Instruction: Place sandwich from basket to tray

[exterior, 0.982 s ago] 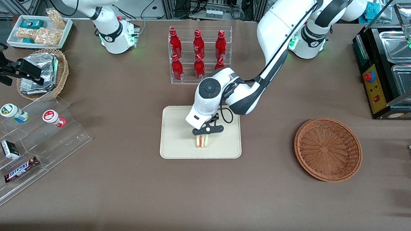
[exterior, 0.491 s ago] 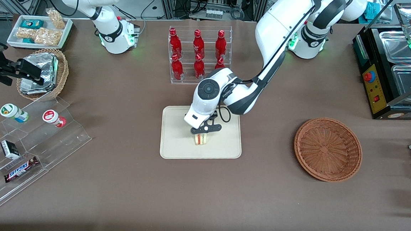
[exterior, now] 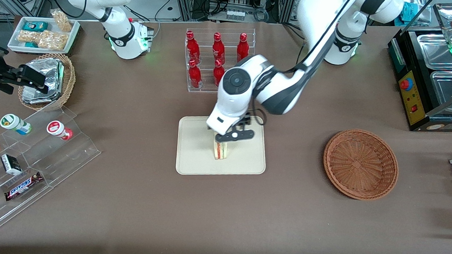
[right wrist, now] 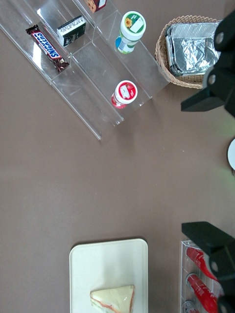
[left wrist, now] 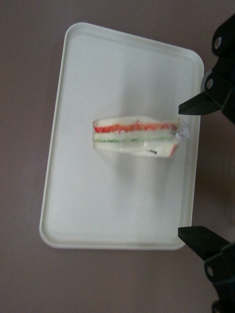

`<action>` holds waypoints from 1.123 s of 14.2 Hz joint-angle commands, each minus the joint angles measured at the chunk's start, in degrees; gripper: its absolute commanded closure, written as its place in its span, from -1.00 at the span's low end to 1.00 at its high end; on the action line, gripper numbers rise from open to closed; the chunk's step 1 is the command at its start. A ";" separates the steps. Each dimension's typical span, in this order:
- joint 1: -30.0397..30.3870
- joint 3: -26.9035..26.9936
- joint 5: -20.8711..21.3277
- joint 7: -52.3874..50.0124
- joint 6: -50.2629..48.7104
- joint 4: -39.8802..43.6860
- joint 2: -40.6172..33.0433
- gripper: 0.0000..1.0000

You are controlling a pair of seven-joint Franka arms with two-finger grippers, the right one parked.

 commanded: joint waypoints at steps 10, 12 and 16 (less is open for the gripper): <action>8.40 10.13 0.97 17.75 -7.90 -13.84 -15.75 -1.00; 10.07 10.22 0.97 21.62 -7.90 -17.18 -19.62 -1.00; 16.39 9.26 1.15 31.10 -8.42 -25.09 -29.46 -1.00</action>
